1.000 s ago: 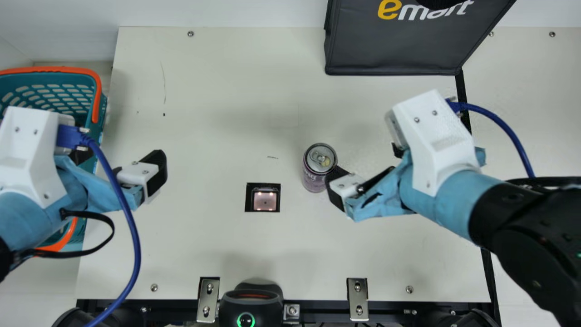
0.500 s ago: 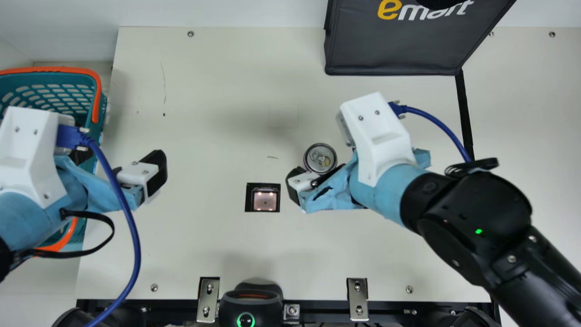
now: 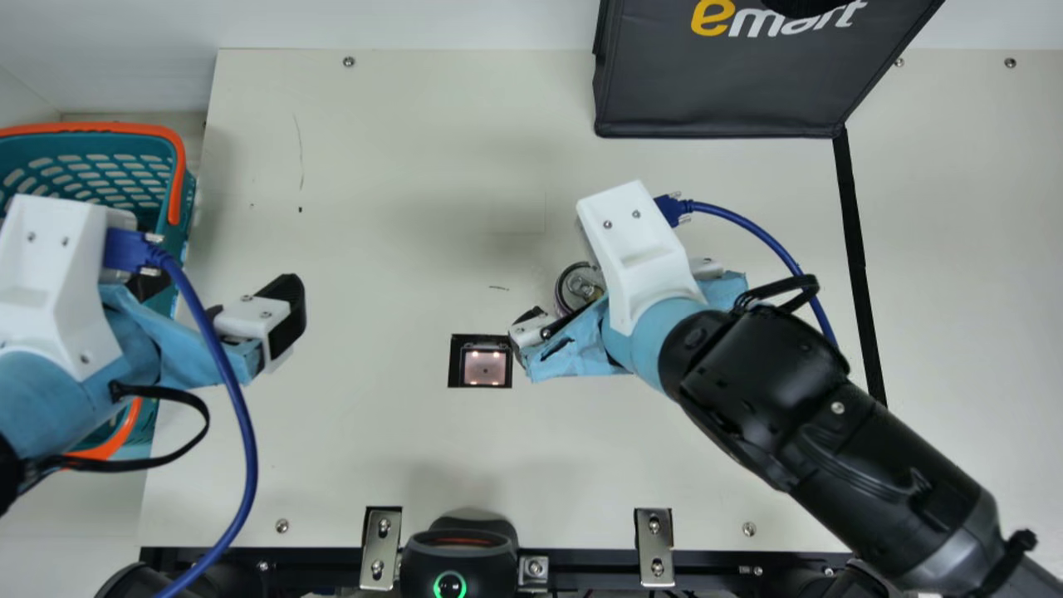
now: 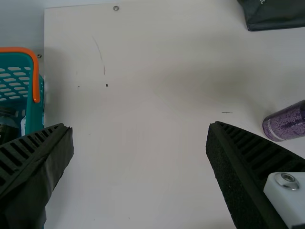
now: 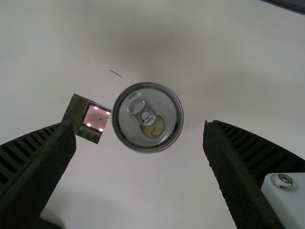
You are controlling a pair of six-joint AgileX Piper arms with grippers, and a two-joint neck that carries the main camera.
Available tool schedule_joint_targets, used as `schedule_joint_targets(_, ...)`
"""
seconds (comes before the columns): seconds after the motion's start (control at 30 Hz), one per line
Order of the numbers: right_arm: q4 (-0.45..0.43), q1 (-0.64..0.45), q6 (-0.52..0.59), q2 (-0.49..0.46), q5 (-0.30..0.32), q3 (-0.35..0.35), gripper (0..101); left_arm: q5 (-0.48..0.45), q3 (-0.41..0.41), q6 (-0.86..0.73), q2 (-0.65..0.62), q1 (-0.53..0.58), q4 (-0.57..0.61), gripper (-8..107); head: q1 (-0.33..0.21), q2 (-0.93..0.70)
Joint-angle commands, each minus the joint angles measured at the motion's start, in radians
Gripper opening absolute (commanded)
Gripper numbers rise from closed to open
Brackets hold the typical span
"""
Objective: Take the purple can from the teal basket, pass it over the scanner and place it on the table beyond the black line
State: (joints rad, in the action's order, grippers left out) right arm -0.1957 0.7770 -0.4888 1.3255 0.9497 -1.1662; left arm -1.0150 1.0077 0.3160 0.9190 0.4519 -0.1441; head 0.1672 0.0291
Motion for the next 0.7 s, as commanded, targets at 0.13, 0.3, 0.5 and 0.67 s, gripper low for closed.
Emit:
schedule_joint_targets(0.13,-0.023,-0.002,-0.016,0.028,-0.018,0.02,95,0.0,0.0,0.0,0.0,0.0,0.0,90,-0.029,-0.002)
schedule_joint_targets(0.3,-0.02,-0.015,-0.015,0.054,-0.049,0.035,95,0.0,0.0,0.0,0.0,0.0,0.0,90,-0.029,-0.002)
schedule_joint_targets(0.5,-0.017,-0.03,-0.01,0.08,-0.076,0.045,95,0.0,0.0,0.0,0.0,0.0,0.0,90,-0.029,-0.002)
schedule_joint_targets(0.67,-0.016,-0.038,-0.006,0.093,-0.087,0.05,75,0.0,0.0,0.0,0.0,0.0,0.0,90,-0.029,-0.002)
